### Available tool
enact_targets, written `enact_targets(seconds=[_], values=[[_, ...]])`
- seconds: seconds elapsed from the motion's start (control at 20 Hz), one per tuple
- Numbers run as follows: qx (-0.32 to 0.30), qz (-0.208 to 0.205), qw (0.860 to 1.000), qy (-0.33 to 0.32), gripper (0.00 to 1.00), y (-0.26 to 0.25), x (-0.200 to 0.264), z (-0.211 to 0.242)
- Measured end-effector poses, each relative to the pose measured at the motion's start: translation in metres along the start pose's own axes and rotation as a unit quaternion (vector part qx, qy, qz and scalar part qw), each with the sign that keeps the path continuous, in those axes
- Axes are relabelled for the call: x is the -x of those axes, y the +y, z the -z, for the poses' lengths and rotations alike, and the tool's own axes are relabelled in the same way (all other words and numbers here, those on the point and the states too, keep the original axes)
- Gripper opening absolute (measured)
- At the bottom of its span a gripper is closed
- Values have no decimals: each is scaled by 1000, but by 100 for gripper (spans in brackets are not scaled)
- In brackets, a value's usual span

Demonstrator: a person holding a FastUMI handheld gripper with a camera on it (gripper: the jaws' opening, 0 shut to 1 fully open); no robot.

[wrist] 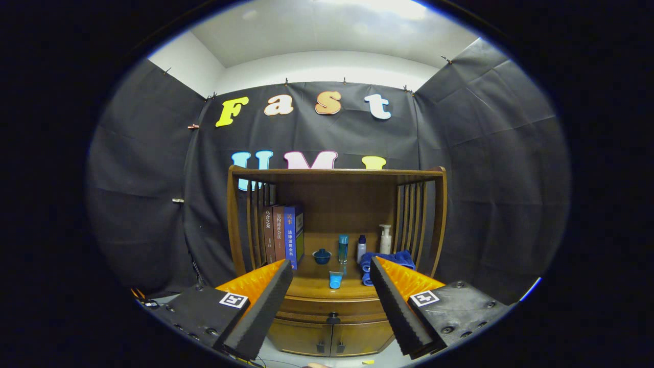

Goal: Pull open the drawer, take out the items inside it, and place them on the countertop above the cabinet.

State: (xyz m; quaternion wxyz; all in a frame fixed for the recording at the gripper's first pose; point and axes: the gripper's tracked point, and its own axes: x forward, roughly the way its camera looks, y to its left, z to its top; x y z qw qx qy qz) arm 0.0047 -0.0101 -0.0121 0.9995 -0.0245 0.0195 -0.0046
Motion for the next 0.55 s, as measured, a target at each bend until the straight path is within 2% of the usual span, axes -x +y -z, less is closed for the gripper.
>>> enact_targets(seconds=[0.55], values=[[15, -18, 1000, 7, 99, 18, -6, -3]])
